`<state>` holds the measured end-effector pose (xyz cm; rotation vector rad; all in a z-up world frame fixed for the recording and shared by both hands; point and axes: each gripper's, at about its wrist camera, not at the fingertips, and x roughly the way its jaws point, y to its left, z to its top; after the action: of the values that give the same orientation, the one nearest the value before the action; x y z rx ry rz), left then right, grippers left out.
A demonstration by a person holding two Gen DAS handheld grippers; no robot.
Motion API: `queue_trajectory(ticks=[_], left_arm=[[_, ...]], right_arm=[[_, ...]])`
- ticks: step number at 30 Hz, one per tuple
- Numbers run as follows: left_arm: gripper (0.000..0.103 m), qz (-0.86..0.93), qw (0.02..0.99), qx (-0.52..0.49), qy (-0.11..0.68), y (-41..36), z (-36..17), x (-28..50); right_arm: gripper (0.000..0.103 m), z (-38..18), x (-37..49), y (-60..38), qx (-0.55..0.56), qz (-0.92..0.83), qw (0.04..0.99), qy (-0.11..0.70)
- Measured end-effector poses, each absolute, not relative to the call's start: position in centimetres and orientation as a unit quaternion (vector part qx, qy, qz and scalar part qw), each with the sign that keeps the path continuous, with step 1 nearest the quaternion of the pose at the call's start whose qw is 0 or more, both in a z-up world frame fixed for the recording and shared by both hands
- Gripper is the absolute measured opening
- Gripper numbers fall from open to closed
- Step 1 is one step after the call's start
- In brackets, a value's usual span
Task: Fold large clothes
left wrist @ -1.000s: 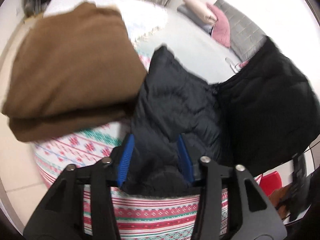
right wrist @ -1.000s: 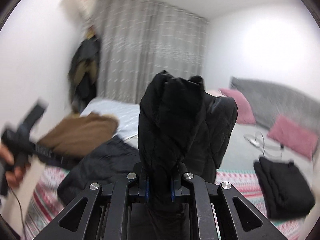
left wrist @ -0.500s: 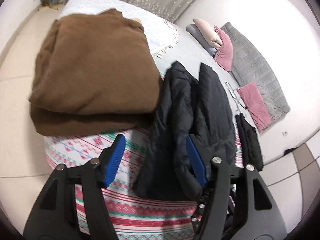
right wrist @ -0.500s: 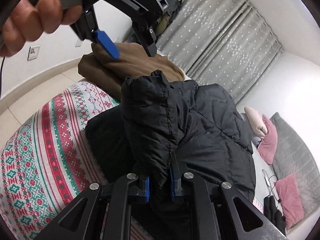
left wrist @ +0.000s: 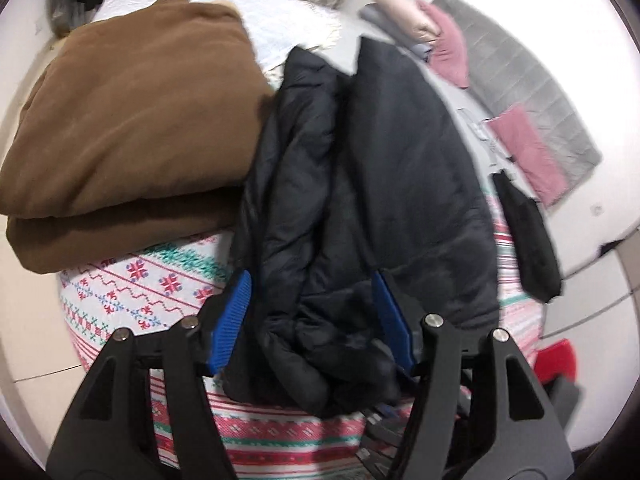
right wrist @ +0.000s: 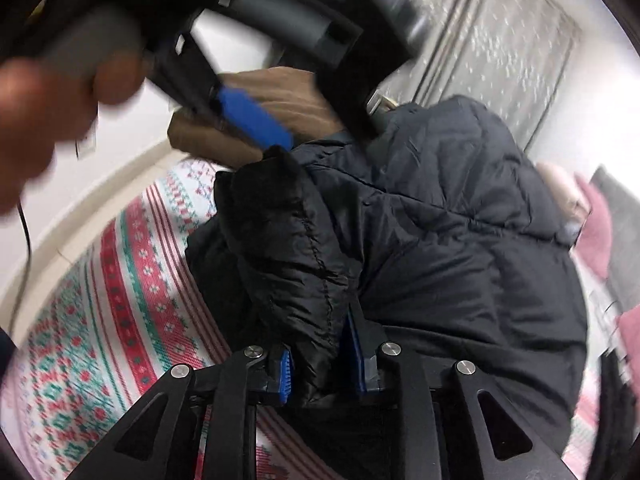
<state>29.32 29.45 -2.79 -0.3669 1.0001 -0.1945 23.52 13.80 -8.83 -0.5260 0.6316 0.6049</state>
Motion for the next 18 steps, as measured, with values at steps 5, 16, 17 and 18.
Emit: queue_trajectory(ticks=[5,16,17,18], left_arm=[[0.058,-0.071,0.852,-0.128,0.504,28.2,-4.4,29.7],[0.055,-0.044,0.861,-0.078,0.5,27.5,-3.5,29.6],[0.055,-0.042,0.862,-0.073,0.5,27.5,-3.6,29.4],[0.055,-0.04,0.863,-0.068,0.499,27.3,-3.6,29.4]], right_arm=[[0.055,-6.6,23.4,11.0,-0.172,0.345,0.85,0.36],[0.024,-1.0,24.5,-2.0,0.043,0.321,0.863,0.387],[0.024,-2.0,24.9,-1.7,0.042,0.314,0.857,0.407],[0.024,-3.4,25.5,-1.4,0.039,0.309,0.847,0.431]])
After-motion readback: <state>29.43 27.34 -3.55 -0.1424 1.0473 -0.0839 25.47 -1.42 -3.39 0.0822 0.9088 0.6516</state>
